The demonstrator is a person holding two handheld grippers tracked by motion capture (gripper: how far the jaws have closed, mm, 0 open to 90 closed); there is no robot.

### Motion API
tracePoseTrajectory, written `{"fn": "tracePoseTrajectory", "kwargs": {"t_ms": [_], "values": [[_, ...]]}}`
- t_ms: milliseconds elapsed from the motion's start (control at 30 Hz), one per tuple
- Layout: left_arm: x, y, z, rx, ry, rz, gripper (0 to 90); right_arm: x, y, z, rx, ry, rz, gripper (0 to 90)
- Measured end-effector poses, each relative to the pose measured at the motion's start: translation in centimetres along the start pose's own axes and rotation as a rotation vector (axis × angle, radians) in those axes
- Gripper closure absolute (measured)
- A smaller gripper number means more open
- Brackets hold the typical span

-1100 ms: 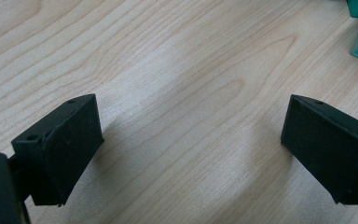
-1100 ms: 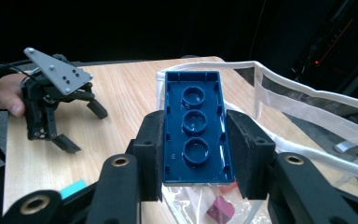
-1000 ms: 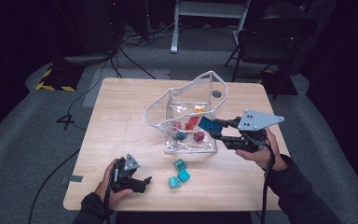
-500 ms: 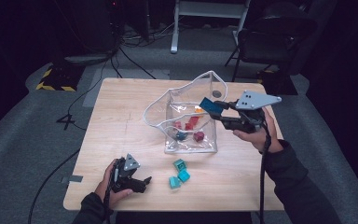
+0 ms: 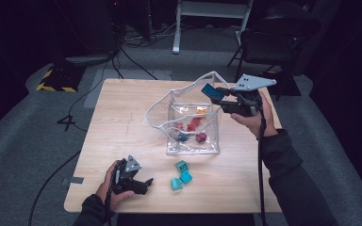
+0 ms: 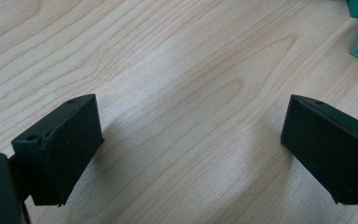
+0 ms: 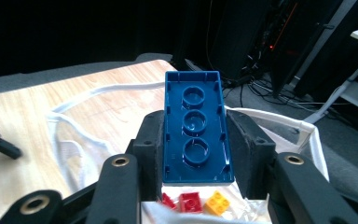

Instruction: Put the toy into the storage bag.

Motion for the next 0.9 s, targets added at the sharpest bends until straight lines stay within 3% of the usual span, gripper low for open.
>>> {"fn": "tracePoseTrajectory", "kwargs": {"t_ms": [500, 900], "values": [[0.0, 0.0, 0.0, 0.003, -0.001, -0.001, 5.5, -2.8, -2.8, -1.2, 0.061, -0.077, -0.056, 59.7], [0.0, 0.0, 0.0, 0.003, -0.001, -0.003, 5.5, -3.5, -4.6, -1.6, 0.131, -0.097, -0.081, 59.7]]}}
Point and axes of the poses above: each handheld gripper's, and its own axes: y roughly backward along the jaws, z roughly out of its top, x roughly to its left, the point moved 4 cm from there along -y, roughly forward along the jaws, and after that the axes turned 14 degrees about y, right-handed, at the moved point
